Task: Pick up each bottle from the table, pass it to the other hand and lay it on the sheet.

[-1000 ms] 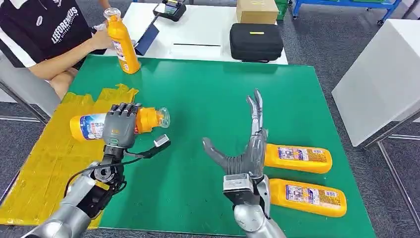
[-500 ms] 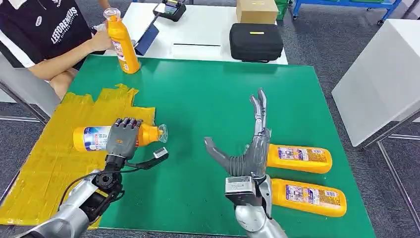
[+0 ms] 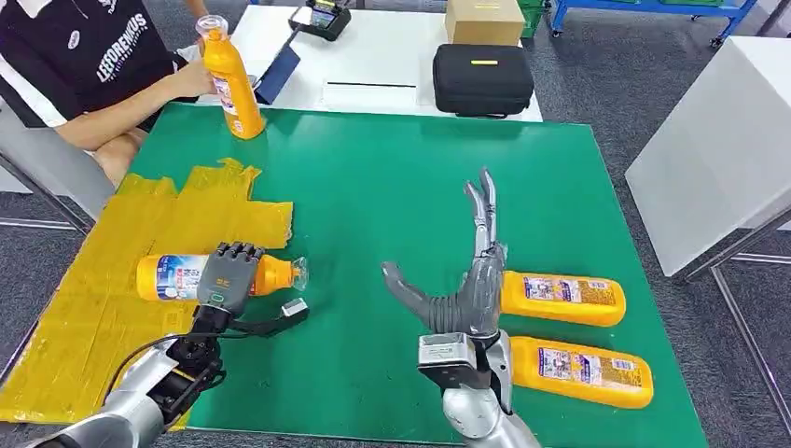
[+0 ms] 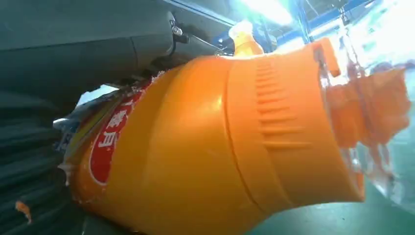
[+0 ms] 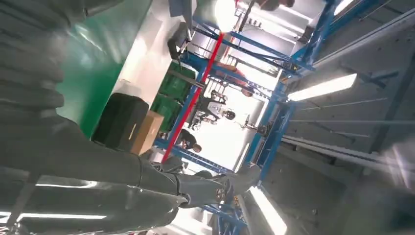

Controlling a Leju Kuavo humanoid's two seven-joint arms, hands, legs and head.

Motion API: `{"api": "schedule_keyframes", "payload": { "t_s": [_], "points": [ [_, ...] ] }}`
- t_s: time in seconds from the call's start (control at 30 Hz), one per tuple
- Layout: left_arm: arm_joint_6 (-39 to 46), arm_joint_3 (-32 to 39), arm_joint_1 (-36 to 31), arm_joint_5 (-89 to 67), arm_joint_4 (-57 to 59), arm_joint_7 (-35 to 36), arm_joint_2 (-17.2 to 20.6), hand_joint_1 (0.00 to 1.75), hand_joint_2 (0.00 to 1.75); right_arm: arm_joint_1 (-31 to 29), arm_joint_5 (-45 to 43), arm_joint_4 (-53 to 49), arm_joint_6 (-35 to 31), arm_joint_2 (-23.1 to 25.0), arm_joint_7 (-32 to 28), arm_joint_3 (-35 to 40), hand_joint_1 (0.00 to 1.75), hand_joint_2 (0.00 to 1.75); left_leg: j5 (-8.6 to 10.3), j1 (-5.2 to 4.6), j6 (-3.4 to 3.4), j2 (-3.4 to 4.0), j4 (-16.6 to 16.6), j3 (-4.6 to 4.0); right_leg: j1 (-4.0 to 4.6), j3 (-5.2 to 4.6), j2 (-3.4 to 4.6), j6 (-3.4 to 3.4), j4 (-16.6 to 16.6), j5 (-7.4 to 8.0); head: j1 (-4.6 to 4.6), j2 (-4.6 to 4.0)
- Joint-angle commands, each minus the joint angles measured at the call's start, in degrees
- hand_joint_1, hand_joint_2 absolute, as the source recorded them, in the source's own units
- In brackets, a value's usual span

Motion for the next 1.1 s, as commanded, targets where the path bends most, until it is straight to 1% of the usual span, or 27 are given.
{"api": "schedule_keyframes", "payload": {
  "t_s": [0.03,0.07,0.1,0.17,0.2,0.23,0.4,0.43,0.5,0.53,0.57,0.6,0.63,0.67,0.7,0.73,0.77,0.8,0.83,0.87,0.93,0.97,1.03,1.07,1.1],
  "points": [
    [-1.3,1.8,-1.6,0.0,5.2,-0.3,-0.7,0.0,1.75,-1.1,1.0,2.2,0.4,0.2,0.6,-0.6,0.0,1.75,-0.1,0.01,-0.07,0.09,0.0,0.26,0.03,0.23,0.0,-0.08,0.0,-0.08,-0.02,0.0],
    [-0.9,3.7,-1.4,1.7,4.9,-1.2,-1.0,0.0,1.75,-1.0,2.0,2.0,0.5,0.2,1.4,-0.8,0.0,1.75,-0.09,0.01,-0.07,0.07,0.0,0.24,0.02,0.22,0.0,-0.08,0.0,-0.07,-0.02,0.0],
    [-0.9,3.7,-1.4,1.7,4.9,-1.2,-1.0,0.0,1.75,-1.0,2.0,2.0,0.5,0.2,1.4,-0.8,0.0,1.75,-0.15,0.0,-0.1,0.09,0.0,0.37,0.03,0.33,-0.02,-0.1,0.0,-0.14,0.0,0.0],
    [1.0,6.7,-1.2,4.0,4.3,-2.2,-1.5,0.0,1.75,-1.2,4.3,1.9,1.1,0.0,3.1,-1.1,0.0,1.75,-0.08,0.01,-0.06,0.07,0.0,0.24,0.02,0.21,0.0,-0.06,0.0,-0.07,-0.02,0.0],
    [1.7,7.4,-1.2,4.7,4.0,-2.4,-1.7,0.0,1.75,-1.2,4.7,2.0,1.2,0.0,3.4,-1.1,0.0,1.75,-0.16,-0.01,-0.09,0.09,0.0,0.4,0.01,0.35,-0.02,-0.09,0.0,-0.15,-0.02,0.0],
    [2.3,11.0,-0.9,7.8,2.2,-5.6,-2.3,0.0,1.75,-1.1,6.8,2.1,1.4,-0.1,4.6,-1.5,0.0,1.75,-0.12,0.02,-0.07,0.09,0.0,0.32,0.03,0.29,-0.01,-0.07,0.0,-0.1,0.0,0.0],
    [2.3,11.7,-1.0,8.1,1.8,-5.9,-2.7,0.0,1.75,-0.9,7.2,2.3,1.5,-0.3,4.8,-1.5,0.0,1.75,-0.1,0.01,-0.05,0.03,0.0,0.28,0.02,0.26,-0.07,-0.05,0.0,-0.1,0.0,0.0],
    [2.3,12.0,-0.9,8.0,1.2,-5.8,-2.7,0.0,1.75,-0.8,7.5,2.6,1.6,-0.4,5.0,-1.5,0.0,1.75,-0.19,0.01,-0.08,0.03,0.0,0.44,0.03,0.41,-0.1,-0.08,0.0,-0.19,-0.02,0.0],
    [2.3,14.4,-0.3,8.4,-1.0,-6.9,-2.9,0.0,1.75,-0.6,8.6,2.7,1.7,-0.4,5.6,-1.8,0.0,1.75,-0.18,0.0,-0.07,0.03,0.0,0.41,0.02,0.39,-0.09,-0.08,0.0,-0.19,0.0,0.0],
    [2.3,16.6,-0.2,9.4,-2.1,-8.9,-3.5,0.0,1.75,-0.3,9.2,2.7,1.7,-0.6,5.7,-1.9,0.0,1.75,-0.15,0.01,-0.07,0.01,0.0,0.37,0.02,0.36,-0.11,-0.07,0.0,-0.16,0.0,0.0],
    [2.3,16.6,-0.2,9.4,-2.1,-8.9,-3.5,0.0,0.0,-0.3,9.2,2.7,1.7,-0.6,5.7,-1.9,0.0,1.75,-0.09,0.01,-0.05,-0.04,0.0,0.27,0.02,0.27,-0.13,-0.05,0.0,-0.11,-0.02,0.0],
    [2.3,21.8,-0.8,15.7,-0.9,-17.3,-5.5,0.0,0.0,0.1,9.4,2.7,1.4,-0.7,5.8,-2.4,0.0,1.75,-0.07,0.02,-0.05,-0.03,0.0,0.21,0.03,0.21,-0.11,-0.05,0.0,-0.08,-0.02,0.0],
    [2.0,23.2,-1.2,17.3,-0.6,-19.7,-6.4,0.0,0.0,0.3,9.5,2.6,1.4,-0.7,5.8,-2.7,0.0,1.75,-0.15,0.02,-0.07,-0.11,0.0,0.35,0.04,0.37,-0.22,-0.07,0.0,-0.19,0.0,0.0],
    [2.3,23.9,-1.3,18.1,-0.7,-22.4,-6.8,0.0,0.0,0.5,9.8,2.6,1.3,-0.8,5.9,-2.9,0.0,1.75,-0.12,0.0,-0.06,-0.08,0.0,0.33,0.02,0.34,-0.19,-0.06,0.0,-0.16,-0.02,0.0],
    [2.3,23.9,-1.5,18.0,-1.1,-22.7,-7.3,0.0,0.0,0.7,9.8,2.6,1.3,-0.9,5.9,-3.1,0.0,1.75,-0.07,0.02,-0.05,-0.13,0.0,0.22,0.03,0.26,-0.22,-0.05,0.0,-0.11,0.0,0.0],
    [1.3,24.8,-1.3,19.6,-2.1,-25.4,-8.0,0.0,0.0,0.8,10.1,2.6,1.2,-1.0,6.1,-3.4,0.0,1.75,-0.05,0.01,-0.04,-0.11,0.0,0.17,0.03,0.2,-0.18,-0.04,0.0,-0.09,-0.02,0.0],
    [0.5,25.5,-1.2,20.8,-3.0,-27.1,-8.6,0.0,0.0,1.0,10.3,2.6,1.1,-1.2,6.1,-3.7,0.0,1.75,-0.13,0.0,-0.07,-0.1,0.0,0.31,0.02,0.34,-0.2,-0.07,0.0,-0.17,0.0,0.0],
    [-2.5,27.6,-0.7,25.1,-4.9,-33.0,-9.7,0.0,0.0,1.4,11.3,2.6,0.6,-1.6,6.6,-4.1,0.0,1.75,-0.08,0.01,-0.05,-0.14,0.0,0.21,0.03,0.25,-0.22,-0.05,0.0,-0.12,-0.02,0.0],
    [-4.8,28.4,-0.3,27.2,-6.4,-35.0,-10.6,0.0,0.0,1.6,11.7,2.5,0.4,-2.0,6.6,-4.6,0.0,1.75,-0.03,0.01,-0.03,-0.08,0.0,0.11,0.02,0.13,-0.14,-0.03,0.0,-0.05,0.0,0.0],
    [-10.3,30.5,0.5,33.0,-8.8,-41.0,-11.5,0.0,0.0,1.9,13.8,2.5,-0.1,-2.4,7.7,-5.0,0.0,1.75,-0.11,0.0,-0.06,-0.19,0.0,0.28,0.02,0.33,-0.29,-0.06,0.0,-0.17,-0.02,0.0],
    [-11.3,30.2,0.9,33.3,-10.0,-40.9,-11.7,0.0,0.0,2.2,13.7,2.0,-0.2,-2.9,7.7,-5.5,0.0,1.75,-0.04,0.0,-0.03,-0.14,0.0,0.14,0.02,0.18,-0.2,-0.03,0.0,-0.07,-0.02,0.0],
    [-11.3,30.2,0.9,33.3,-10.0,-40.9,-11.7,0.0,0.0,2.2,13.7,2.0,-0.2,-2.9,7.7,-5.5,0.0,1.75,-0.12,-0.03,-0.05,-0.17,0.0,0.3,0.0,0.34,-0.27,-0.05,0.0,-0.17,-0.02,0.0],
    [-11.7,30.0,1.4,33.4,-10.8,-40.7,-11.4,0.0,0.0,2.3,13.8,1.8,0.1,-2.7,7.7,-5.5,0.0,1.75,-0.07,-0.01,-0.04,-0.03,0.0,0.18,0.01,0.19,-0.09,-0.03,0.0,-0.06,0.0,0.0],
    [-11.7,30.0,1.4,33.4,-10.9,-40.7,-11.3,0.0,0.0,2.2,13.8,1.8,0.1,-2.7,7.7,-5.5,0.0,1.75,-0.19,-0.04,-0.07,0.01,0.0,0.38,0.0,0.37,-0.1,-0.06,0.0,-0.18,0.0,0.0],
    [-11.7,30.0,1.4,33.4,-10.9,-40.7,-11.3,0.0,0.0,2.2,13.8,1.8,0.1,-2.7,7.7,-5.5,0.0,1.75,-0.14,-0.02,-0.06,0.04,0.0,0.29,0.01,0.29,-0.06,-0.05,0.0,-0.11,0.0,0.0]
  ]
}}
